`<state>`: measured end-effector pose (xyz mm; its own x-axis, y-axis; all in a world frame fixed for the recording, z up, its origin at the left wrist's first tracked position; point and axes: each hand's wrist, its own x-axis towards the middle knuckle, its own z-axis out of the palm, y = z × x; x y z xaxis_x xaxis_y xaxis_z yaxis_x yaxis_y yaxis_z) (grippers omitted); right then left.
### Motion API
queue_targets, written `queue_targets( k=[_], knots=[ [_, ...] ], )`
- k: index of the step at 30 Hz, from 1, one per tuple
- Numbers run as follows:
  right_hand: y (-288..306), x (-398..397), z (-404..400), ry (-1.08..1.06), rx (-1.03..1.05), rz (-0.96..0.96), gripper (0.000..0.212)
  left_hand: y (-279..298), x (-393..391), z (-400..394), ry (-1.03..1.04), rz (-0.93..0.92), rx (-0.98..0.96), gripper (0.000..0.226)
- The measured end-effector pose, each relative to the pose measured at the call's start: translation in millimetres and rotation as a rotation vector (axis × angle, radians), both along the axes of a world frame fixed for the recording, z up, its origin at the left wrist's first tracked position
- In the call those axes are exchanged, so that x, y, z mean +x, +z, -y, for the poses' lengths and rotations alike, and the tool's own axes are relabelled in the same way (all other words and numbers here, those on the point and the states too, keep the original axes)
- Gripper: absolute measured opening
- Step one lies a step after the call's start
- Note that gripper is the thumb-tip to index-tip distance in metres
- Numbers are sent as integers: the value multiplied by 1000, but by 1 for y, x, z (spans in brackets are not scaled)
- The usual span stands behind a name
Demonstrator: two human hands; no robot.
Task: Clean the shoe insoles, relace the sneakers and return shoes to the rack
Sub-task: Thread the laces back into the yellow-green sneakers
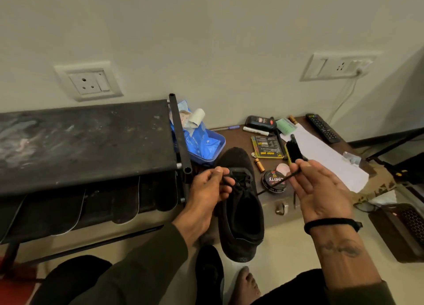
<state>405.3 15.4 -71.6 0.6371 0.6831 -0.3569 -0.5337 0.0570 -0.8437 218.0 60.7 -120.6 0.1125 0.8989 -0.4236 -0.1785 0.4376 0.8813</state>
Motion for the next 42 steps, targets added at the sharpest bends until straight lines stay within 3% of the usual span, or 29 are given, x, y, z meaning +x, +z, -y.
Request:
queue_targets(
  k=[3,8,14,18,22,27,31,35,39,41,42],
  knots=[
    [34,-2,6,7,67,72,21,25,5,-1,-29,-76,101,25],
    [105,-12,7,67,202,169,19,116,7,-11,-96,-167,352,28],
    [160,-33,10,224,266,439,25,219,-1,-8,-114,-396,697,26],
    [174,-49,21,352,250,554,21,248,-3,10,-174,-614,866,19],
    [177,-60,32,441,232,549,9,258,0,26,-118,-612,943,18],
    [173,-61,32,358,192,542,11,253,8,43,-196,-563,926,21],
    [175,-60,28,342,187,559,13,229,-3,41,-98,-479,818,30],
    [169,-63,18,343,205,475,16,169,-4,45,-363,-516,513,20],
    [163,-67,10,400,180,436,18,129,8,46,-421,-569,486,27],
    [158,-56,3,382,141,544,17,124,6,40,-397,-552,446,23],
    [154,-47,-3,344,90,705,15,124,3,35,-383,-542,429,22]
  ],
)
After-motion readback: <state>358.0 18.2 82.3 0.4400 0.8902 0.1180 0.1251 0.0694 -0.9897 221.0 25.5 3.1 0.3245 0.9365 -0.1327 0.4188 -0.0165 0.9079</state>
